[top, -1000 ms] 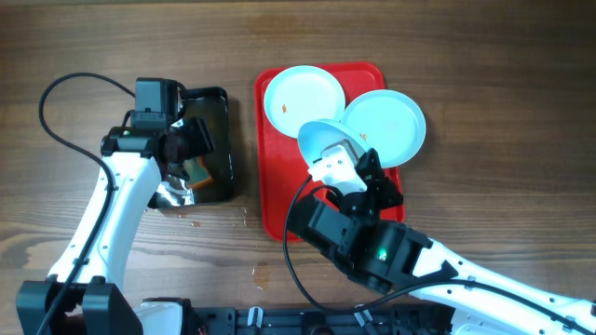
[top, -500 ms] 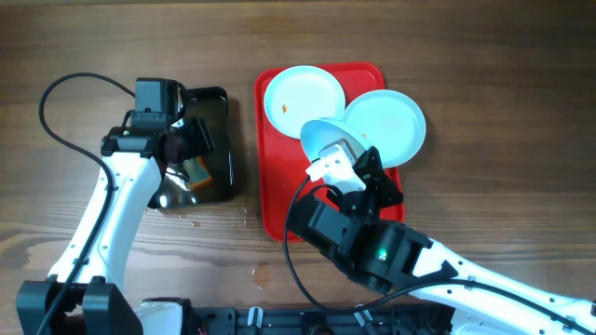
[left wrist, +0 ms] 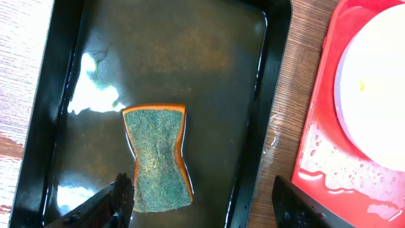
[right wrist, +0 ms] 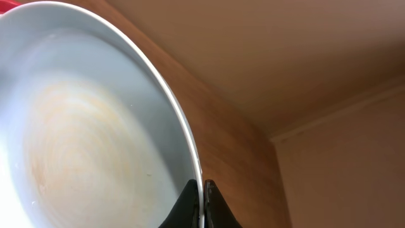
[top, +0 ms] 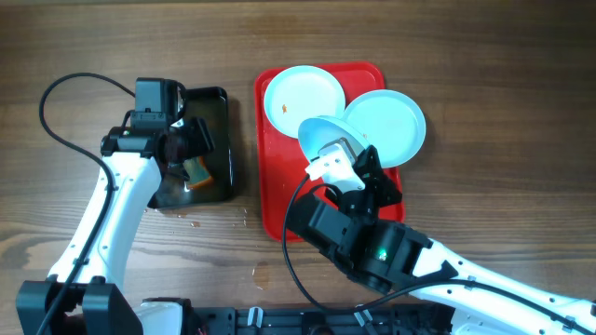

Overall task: Clean dirty plates on tray and stack at the side
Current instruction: 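Lift the cleaned plate with the right gripper and tilt it up, then place the plate on the table right of the red tray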

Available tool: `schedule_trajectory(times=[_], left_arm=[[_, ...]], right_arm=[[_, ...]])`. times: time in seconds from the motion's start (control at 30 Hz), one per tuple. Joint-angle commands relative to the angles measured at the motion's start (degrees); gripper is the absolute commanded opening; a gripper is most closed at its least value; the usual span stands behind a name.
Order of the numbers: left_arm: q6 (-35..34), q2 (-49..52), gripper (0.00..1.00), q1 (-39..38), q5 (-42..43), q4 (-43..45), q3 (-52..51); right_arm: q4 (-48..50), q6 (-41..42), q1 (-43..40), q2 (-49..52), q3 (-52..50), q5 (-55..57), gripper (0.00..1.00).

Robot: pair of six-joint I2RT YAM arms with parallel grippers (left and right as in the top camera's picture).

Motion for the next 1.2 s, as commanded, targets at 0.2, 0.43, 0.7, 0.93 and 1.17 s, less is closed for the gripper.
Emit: schedule_trajectory(times=[0.2,0.43,0.7,0.93,1.17], left_arm=[[0.5,-0.7,0.68,0.2,0.7,0.3,-0.3],[0.5,-0.7,0.68,0.2,0.7,0.3,-0.3],[0.5,-0.7,0.68,0.2,4.2,0.6,-0.3],[0.5,-0.7,0.68,0.2,4.4,0.5,-0.3],[0.5,-0.7,0.68,0.2,5.0,0.6,-0.3]], right_arm=[[-0.5,-1.1,1.0,-0.4,1.6,-4.8,0.04],[0.1,3.3,-1.3,0.2,1.4,-12.5,0.04],[-0.4,17.4,-14.3,-3.3,1.4,-37.8,0.04],[-1.6,17.8,-44.9,-6.6,1.4,-65.9,0.04],[-1.2,17.7,-79.9,1.0,1.4,-84.1,0.04]])
